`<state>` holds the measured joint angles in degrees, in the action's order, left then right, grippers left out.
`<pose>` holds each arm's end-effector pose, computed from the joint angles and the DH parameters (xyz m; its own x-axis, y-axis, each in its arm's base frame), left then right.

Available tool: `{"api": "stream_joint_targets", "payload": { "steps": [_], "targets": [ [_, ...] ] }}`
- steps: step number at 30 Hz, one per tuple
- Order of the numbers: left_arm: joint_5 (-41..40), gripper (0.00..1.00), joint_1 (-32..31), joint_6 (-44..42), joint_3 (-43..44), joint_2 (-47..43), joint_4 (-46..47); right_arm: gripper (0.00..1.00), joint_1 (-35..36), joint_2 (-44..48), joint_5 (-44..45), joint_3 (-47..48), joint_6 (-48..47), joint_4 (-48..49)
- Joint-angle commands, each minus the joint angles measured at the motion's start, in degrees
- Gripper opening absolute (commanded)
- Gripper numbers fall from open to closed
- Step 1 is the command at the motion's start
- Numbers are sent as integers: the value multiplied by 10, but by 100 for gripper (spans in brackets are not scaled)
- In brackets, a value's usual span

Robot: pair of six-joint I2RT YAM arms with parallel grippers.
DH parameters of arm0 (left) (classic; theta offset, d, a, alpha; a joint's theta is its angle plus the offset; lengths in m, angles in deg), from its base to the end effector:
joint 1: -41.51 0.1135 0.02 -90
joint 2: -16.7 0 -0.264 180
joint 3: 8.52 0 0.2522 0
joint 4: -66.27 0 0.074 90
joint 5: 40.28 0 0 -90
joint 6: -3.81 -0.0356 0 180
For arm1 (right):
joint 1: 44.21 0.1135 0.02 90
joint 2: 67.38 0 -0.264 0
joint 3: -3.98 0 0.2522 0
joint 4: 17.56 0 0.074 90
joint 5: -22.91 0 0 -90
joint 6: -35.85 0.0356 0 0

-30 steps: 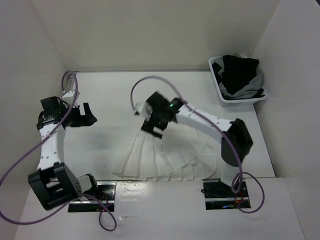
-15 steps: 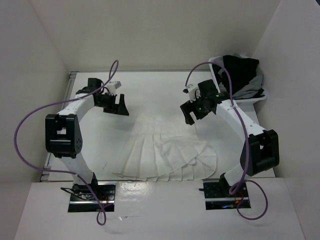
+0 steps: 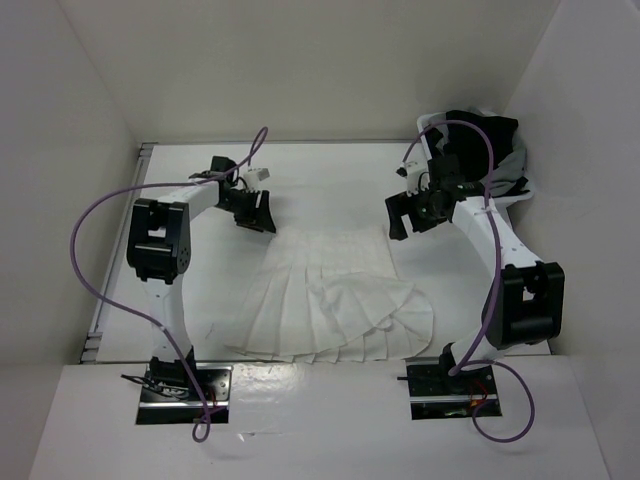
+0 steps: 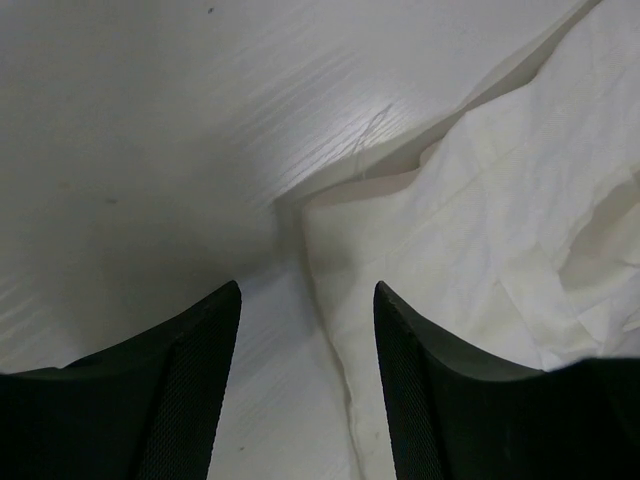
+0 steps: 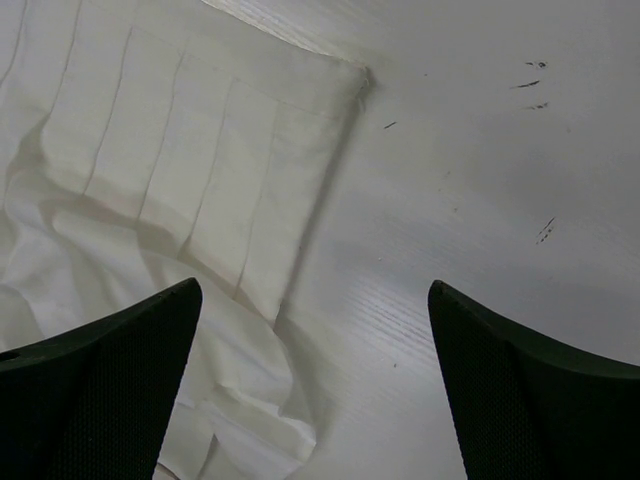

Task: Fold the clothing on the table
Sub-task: Flatten the skirt out

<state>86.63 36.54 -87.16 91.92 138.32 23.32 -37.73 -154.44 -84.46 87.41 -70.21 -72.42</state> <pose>0.4348 -0.0593 0.1550 -0.8907 0.0910 -0.4454 0.3455 0.7724 -0.5329 0.3114 0.0461 0.2691 -0.7414 -0.3499 -0.5727 -0.4868 0.8678 0.1000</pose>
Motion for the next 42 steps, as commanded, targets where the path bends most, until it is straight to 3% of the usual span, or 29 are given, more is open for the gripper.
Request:
{"api": "stream_joint_targets", "payload": {
  "steps": [1, 8, 16, 26, 31, 42],
  "targets": [
    [18, 63, -26, -4, 25, 20, 8, 98, -3, 15, -15, -8, 4, 21],
    [18, 60, -43, -4, 58, 62, 3, 98, -9, 10, -21, -8, 4, 21],
    [23, 37, -43, -10, 38, 62, 3, 98, -9, -8, -15, -19, 22, 50],
    [18, 35, -26, -21, 17, 27, -3, 91, -9, -136, -30, 11, 52, 90],
    [18, 30, -21, -32, 6, 15, -8, 79, -9, -196, -60, 42, 52, 90],
    [18, 28, -21, -49, 1, 10, -24, 76, -14, -279, -133, 108, 52, 83]
  ]
}}
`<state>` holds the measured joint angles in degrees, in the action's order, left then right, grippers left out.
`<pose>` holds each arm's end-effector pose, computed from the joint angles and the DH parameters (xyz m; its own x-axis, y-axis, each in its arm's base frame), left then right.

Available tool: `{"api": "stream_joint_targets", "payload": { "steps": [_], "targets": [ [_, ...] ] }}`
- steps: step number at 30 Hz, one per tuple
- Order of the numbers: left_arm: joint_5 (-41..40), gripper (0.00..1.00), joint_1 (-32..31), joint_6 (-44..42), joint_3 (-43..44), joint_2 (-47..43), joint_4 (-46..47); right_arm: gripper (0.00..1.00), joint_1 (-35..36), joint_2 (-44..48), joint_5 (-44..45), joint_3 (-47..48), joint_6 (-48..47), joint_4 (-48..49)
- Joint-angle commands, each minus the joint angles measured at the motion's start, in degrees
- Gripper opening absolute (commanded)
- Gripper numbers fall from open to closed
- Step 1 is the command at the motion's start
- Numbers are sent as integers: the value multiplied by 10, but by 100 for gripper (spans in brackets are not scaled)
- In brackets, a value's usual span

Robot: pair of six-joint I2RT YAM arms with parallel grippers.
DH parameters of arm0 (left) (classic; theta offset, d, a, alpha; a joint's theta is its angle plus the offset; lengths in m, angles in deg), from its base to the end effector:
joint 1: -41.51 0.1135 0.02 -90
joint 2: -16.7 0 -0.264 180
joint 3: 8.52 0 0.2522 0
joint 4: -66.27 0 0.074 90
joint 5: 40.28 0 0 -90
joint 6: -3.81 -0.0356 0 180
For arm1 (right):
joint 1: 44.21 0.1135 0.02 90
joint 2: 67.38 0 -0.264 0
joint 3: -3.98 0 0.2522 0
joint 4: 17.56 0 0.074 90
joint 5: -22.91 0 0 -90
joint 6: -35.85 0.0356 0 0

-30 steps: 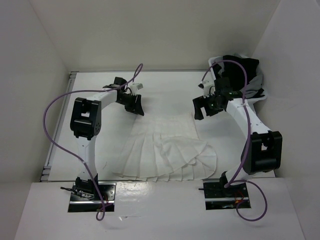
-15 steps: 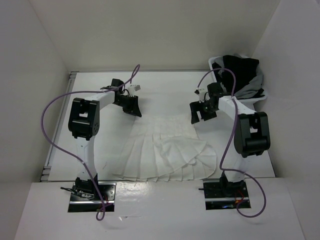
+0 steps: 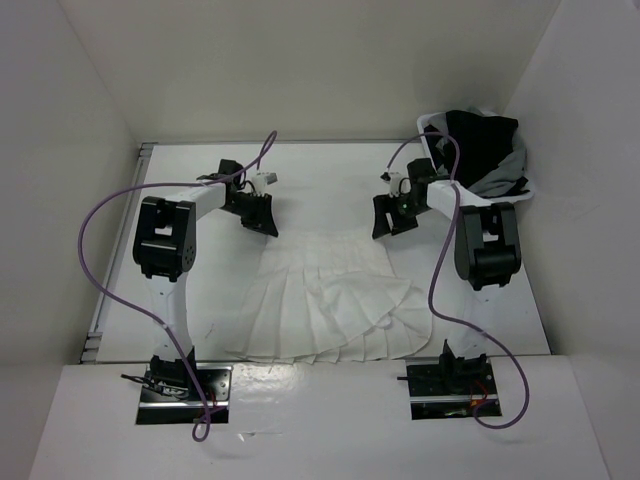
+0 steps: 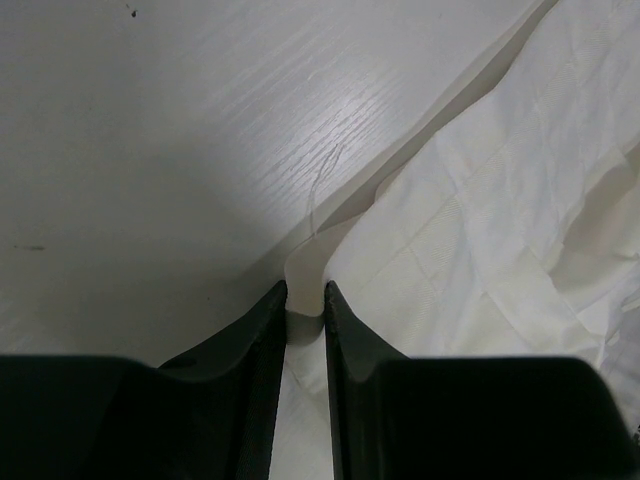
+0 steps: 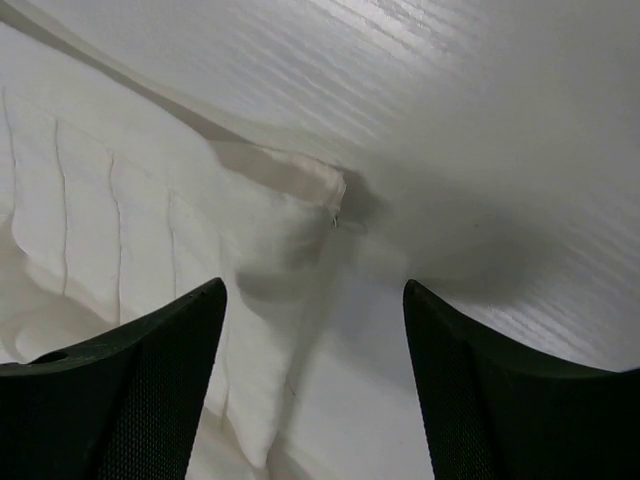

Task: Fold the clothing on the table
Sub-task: Flatten the skirt out

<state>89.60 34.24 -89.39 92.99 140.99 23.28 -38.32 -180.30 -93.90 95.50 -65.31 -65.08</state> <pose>0.4364 -0.0787 0.1416 -0.8832 0.1559 -0.4424 0.4081 0.7203 -0.5609 0.3919 0.0566 0.1659 -0.8616 -0.2626 -0.4343 -0.4278 0.8361 0.3433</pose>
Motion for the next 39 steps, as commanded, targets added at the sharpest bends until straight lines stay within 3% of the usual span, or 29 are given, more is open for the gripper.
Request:
{"api": "stream_joint_targets", "payload": {
  "steps": [1, 8, 13, 16, 24, 27, 30, 31, 39],
  "targets": [
    [-12, 28, 2, -32, -10, -17, -24, 76, -8, -26, -47, 34, 3, 10],
    [-12, 27, 2, -37, -10, -17, -29, 70, -13, -69, -66, 64, 3, 10],
    [-12, 26, 2, -43, -10, -17, -35, 56, -13, -90, -78, 90, 3, 3],
    [-12, 26, 2, -43, -10, -12, -35, 53, -13, -95, -83, 90, 3, 3],
    [-7, 18, 2, -43, -5, -1, -35, 44, -13, -118, -94, 101, -2, -3],
    [-7, 6, 2, -43, 1, 5, -35, 31, -13, -123, -94, 101, -2, -3],
    [-7, 0, 2, -48, 8, 5, -40, 11, -13, -123, -94, 107, -2, -3],
    [-7, 0, 2, -48, 14, 5, -40, 0, -13, -123, -89, 107, -2, -8],
    [-47, 0, 2, -53, 63, -64, -64, 0, -13, -36, -62, 139, -7, -26]
  ]
}}
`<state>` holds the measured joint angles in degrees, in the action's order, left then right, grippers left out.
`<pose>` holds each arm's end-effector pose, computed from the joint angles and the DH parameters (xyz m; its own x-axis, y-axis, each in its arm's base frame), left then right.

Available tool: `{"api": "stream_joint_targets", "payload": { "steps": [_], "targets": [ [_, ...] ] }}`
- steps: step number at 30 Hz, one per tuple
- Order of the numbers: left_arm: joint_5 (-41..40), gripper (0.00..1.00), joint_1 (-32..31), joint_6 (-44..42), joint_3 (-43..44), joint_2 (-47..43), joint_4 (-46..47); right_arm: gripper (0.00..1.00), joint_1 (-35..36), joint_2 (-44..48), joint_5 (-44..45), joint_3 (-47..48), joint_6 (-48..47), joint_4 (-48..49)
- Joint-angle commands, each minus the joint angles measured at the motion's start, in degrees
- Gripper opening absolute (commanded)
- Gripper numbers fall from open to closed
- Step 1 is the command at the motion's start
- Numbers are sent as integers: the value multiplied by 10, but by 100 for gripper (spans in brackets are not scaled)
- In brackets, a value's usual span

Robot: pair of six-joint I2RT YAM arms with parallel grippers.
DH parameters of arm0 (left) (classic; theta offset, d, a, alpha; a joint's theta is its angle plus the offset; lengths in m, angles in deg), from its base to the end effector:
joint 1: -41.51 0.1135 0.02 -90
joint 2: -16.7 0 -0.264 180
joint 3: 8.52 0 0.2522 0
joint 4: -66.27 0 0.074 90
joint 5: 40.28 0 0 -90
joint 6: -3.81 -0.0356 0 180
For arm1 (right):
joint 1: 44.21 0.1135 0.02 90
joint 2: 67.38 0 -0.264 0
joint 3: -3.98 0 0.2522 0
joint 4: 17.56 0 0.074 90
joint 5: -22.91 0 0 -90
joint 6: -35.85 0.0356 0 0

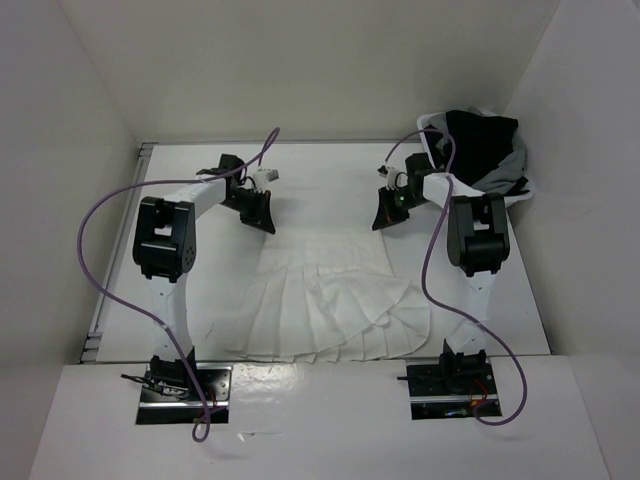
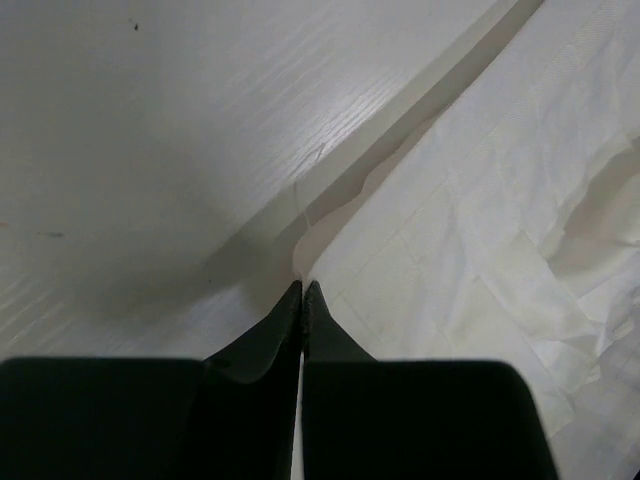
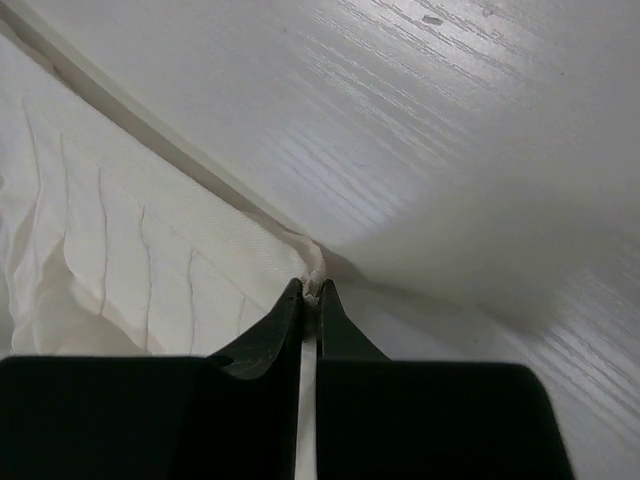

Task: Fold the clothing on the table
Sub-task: Flatten the skirt out

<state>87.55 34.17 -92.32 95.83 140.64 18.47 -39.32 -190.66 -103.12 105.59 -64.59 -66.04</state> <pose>0.4378 -0.0784 0.1537 -0.8746 0.1977 -0.4427 0.4306 0.7363 -0.5219 0.4308 0.0579 0.1444 -0.8731 -0.2218 -0.4342 -0.4333 0.7612 0.4826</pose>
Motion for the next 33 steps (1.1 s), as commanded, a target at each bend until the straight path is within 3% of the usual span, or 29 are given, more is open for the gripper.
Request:
{"api": "stream_joint_targets", "payload": {
  "steps": [1, 12, 23, 33],
  "targets": [
    [-32, 0, 8, -24, 42, -72, -22, 0, -3, 80, 30, 43, -14, -17],
    [-100, 0, 26, -24, 120, -263, -39, 0, -3, 230, 55, 149, -9, -63],
    [-124, 0, 31, -45, 136, -448, -87, 0, -3, 399, 35, 143, -24, -104],
    [86, 0, 101, -155, 118, -570, -197, 0, -25, 546, -90, 79, -128, -202]
  ]
}}
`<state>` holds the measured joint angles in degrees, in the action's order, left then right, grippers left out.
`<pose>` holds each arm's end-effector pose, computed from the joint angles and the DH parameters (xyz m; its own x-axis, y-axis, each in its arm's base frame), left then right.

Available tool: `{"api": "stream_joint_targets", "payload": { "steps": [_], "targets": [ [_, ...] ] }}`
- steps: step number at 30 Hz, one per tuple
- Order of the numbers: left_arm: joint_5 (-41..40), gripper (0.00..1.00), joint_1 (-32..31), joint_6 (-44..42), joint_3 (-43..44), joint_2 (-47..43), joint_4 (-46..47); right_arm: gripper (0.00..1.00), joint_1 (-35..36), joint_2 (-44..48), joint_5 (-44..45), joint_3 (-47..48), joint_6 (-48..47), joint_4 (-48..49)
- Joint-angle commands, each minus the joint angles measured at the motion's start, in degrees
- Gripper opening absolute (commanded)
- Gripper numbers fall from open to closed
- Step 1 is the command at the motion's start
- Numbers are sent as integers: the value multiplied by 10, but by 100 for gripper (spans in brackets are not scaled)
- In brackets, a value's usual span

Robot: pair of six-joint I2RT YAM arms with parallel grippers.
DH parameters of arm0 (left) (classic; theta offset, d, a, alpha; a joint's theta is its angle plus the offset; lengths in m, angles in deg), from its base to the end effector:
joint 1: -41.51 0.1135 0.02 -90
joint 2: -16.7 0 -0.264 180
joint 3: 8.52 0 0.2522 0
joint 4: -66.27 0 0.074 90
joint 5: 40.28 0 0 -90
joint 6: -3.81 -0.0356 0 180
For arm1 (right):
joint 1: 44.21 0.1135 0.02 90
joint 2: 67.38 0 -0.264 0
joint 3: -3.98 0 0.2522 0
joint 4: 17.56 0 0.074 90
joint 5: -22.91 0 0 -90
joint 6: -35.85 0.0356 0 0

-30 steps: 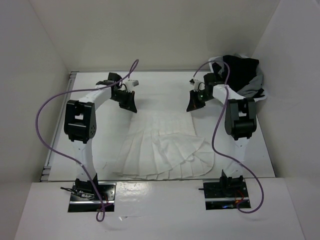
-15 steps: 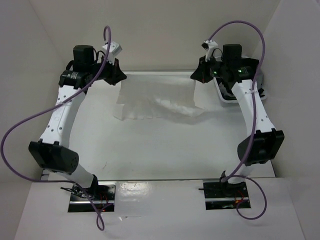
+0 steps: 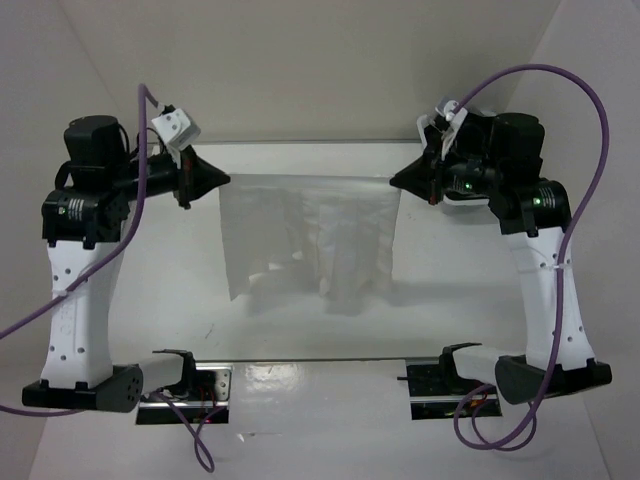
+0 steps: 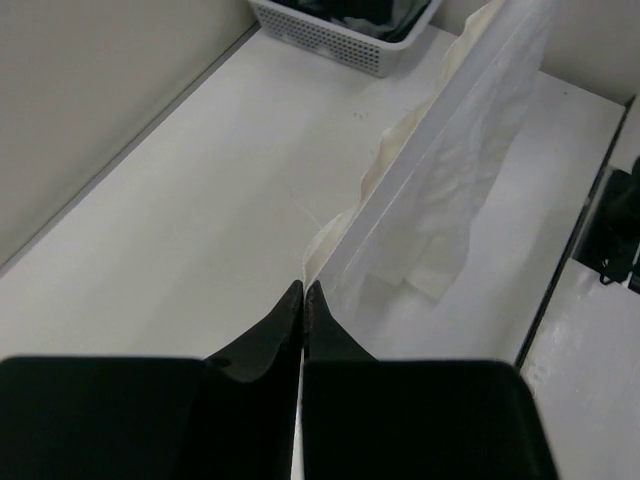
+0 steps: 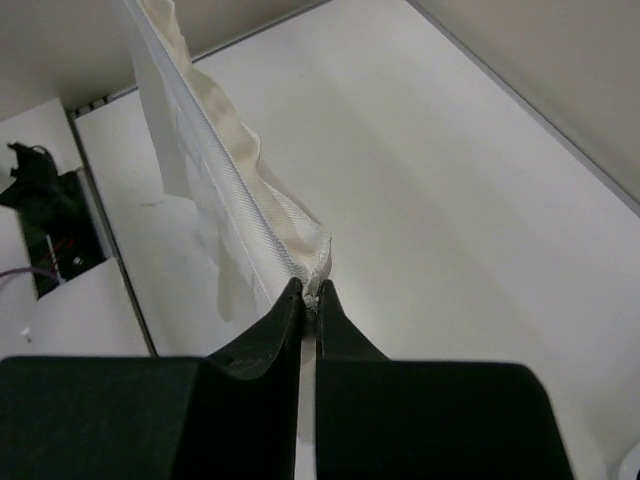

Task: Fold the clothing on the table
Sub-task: Flatten the skirt out

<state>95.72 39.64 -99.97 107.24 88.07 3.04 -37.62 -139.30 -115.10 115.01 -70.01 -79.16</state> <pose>0.2084 -0.0324 0.5082 -0.1460 0.1703 -0.9745 0.7597 0.6502 -0.0002 0.2196 0.0520 0.4861 -0.1581 -0.2023 -0.9665 -0.8339 0.5515 0.0210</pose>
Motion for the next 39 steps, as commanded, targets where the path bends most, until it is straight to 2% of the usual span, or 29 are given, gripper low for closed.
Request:
{"api": "stream_joint_targets", "payload": {
  "steps": [1, 3, 7, 13, 17, 20, 27, 32, 39],
  "targets": [
    [15, 0, 55, -93, -7, -52, -61, 0, -42, 38, 21, -22, -85, -94],
    [43, 0, 63, -108, -20, -71, -78, 0, -42, 44, 2, -22, -115, -124],
    [86, 0, 68, -154, -47, -92, -138, 0, -30, 25, -24, 11, -189, -266],
    [68, 0, 53, -195, -102, -70, -175, 0, -10, 13, 9, -28, -189, -261],
    [52, 0, 40, -195, -122, -11, -143, 0, 3, -29, 39, -61, -153, -199],
    [33, 0, 34, -188, -122, 68, -101, 0, 8, -73, 81, -74, -125, -130],
    [-37, 0, 28, -133, -55, 212, 32, 0, 18, -185, 197, -62, -75, 43],
    [-92, 0, 23, -99, 10, 299, 93, 0, 18, -265, 258, -14, -64, 90],
    [-148, 0, 1, -79, 28, 370, 154, 0, 41, -345, 334, 5, -64, 152]
  ]
}}
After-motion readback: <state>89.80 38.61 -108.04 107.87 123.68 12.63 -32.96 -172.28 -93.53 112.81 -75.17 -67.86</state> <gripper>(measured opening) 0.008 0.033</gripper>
